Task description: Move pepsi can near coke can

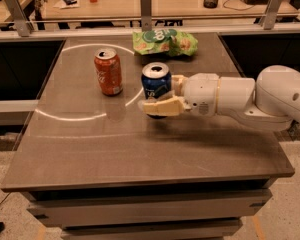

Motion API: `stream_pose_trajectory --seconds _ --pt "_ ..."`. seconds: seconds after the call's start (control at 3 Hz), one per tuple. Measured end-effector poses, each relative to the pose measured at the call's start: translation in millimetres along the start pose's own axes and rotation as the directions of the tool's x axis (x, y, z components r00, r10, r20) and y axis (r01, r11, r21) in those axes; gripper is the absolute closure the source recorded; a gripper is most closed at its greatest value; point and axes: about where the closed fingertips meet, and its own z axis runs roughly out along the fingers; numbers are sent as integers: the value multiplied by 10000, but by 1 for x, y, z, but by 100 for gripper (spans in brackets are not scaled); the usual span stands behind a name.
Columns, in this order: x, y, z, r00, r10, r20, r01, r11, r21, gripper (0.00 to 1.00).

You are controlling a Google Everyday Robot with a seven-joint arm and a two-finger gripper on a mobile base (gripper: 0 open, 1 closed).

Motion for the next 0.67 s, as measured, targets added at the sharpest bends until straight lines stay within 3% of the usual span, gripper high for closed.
stream_pose_trajectory --seconds 0.67 --pt "-10 -17 49 9993 -251 288 242 9993 301 100"
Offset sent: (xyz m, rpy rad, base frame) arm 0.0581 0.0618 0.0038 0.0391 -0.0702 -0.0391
